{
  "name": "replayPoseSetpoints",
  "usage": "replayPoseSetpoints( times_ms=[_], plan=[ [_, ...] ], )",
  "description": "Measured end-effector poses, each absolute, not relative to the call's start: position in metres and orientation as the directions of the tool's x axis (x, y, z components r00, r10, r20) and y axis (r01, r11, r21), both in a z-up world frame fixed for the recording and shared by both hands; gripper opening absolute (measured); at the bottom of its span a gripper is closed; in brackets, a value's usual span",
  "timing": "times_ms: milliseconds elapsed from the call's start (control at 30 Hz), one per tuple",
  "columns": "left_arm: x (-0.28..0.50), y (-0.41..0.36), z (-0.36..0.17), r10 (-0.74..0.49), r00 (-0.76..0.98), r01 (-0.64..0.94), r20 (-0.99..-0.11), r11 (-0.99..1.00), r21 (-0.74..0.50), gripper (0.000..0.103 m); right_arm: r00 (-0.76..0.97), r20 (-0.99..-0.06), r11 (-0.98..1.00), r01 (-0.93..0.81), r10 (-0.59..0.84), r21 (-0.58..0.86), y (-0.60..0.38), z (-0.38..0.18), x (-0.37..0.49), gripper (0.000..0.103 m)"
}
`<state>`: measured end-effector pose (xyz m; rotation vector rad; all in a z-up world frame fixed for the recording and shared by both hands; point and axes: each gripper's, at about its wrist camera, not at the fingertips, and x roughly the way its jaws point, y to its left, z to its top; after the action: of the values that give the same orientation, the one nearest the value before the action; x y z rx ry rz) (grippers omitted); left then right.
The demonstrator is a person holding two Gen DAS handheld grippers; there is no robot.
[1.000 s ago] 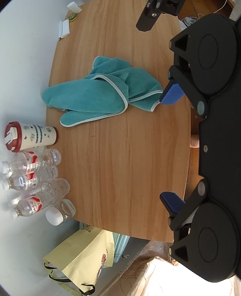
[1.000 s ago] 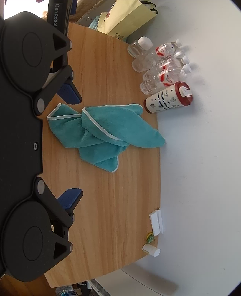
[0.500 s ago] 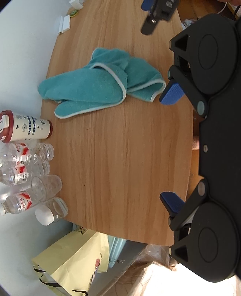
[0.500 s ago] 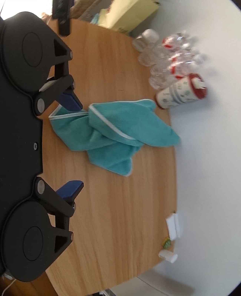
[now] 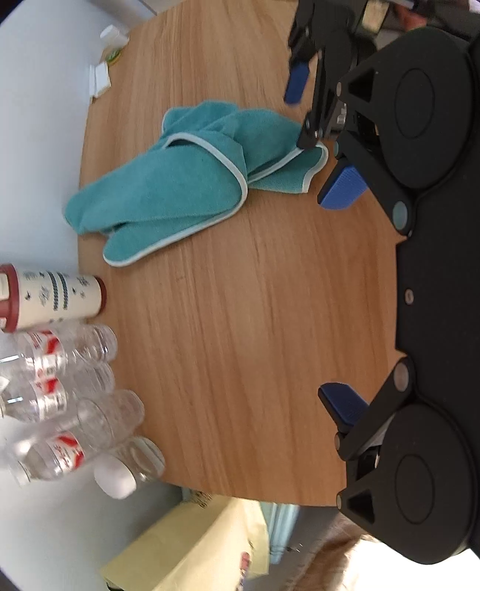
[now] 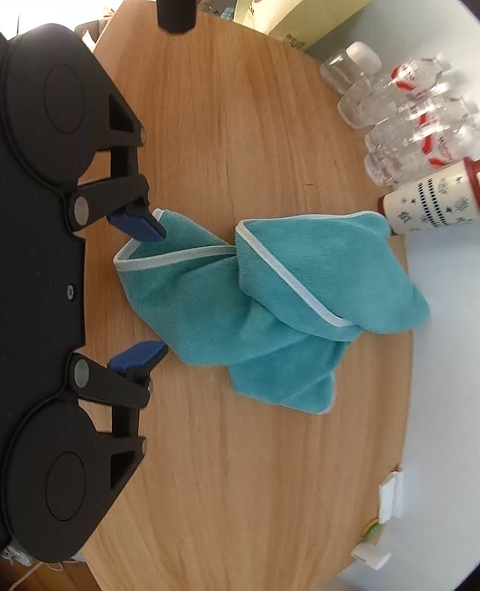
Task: Fold towel
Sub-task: 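Grasp the white-piped towel edge with the right gripper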
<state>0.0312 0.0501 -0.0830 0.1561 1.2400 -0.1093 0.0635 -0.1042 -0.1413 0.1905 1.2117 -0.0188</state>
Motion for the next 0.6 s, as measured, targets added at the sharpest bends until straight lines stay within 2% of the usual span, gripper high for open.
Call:
replayPoseSetpoints(
  times_ms=[100, 167, 233, 267, 367, 600],
  plan=[
    [0.034, 0.057, -0.085, 0.005, 0.322, 0.188, -0.947, 0.980, 0.069, 0.103, 0.351, -0.933, 0.980, 0.145, 0.077, 0.136, -0.100, -0.156, 0.064, 0.058],
    [0.036, 0.064, -0.086, 0.003, 0.320, 0.198, -0.947, 0.978, 0.070, 0.103, 0.342, -0.938, 0.979, 0.159, 0.064, 0.125, -0.096, -0.161, 0.064, 0.038],
    [0.037, 0.069, -0.088, 0.003, 0.318, 0.199, -0.948, 0.978, 0.070, 0.103, 0.344, -0.937, 0.978, 0.172, 0.051, 0.116, -0.097, -0.163, 0.064, 0.032],
    [0.038, 0.072, -0.089, 0.003, 0.317, 0.199, -0.948, 0.978, 0.069, 0.103, 0.351, -0.935, 0.976, 0.182, 0.047, 0.118, -0.100, -0.161, 0.063, 0.024],
    [0.043, 0.081, -0.093, -0.006, 0.308, 0.197, -0.951, 0.979, 0.058, 0.103, 0.371, -0.928, 0.969, 0.213, 0.036, 0.123, -0.109, -0.158, 0.060, 0.010],
    [0.052, 0.071, -0.098, -0.111, 0.350, 0.296, -0.930, 0.955, -0.003, 0.103, 0.409, -0.912, 0.954, 0.266, 0.018, 0.139, -0.136, -0.147, 0.056, 0.008]
  ],
)
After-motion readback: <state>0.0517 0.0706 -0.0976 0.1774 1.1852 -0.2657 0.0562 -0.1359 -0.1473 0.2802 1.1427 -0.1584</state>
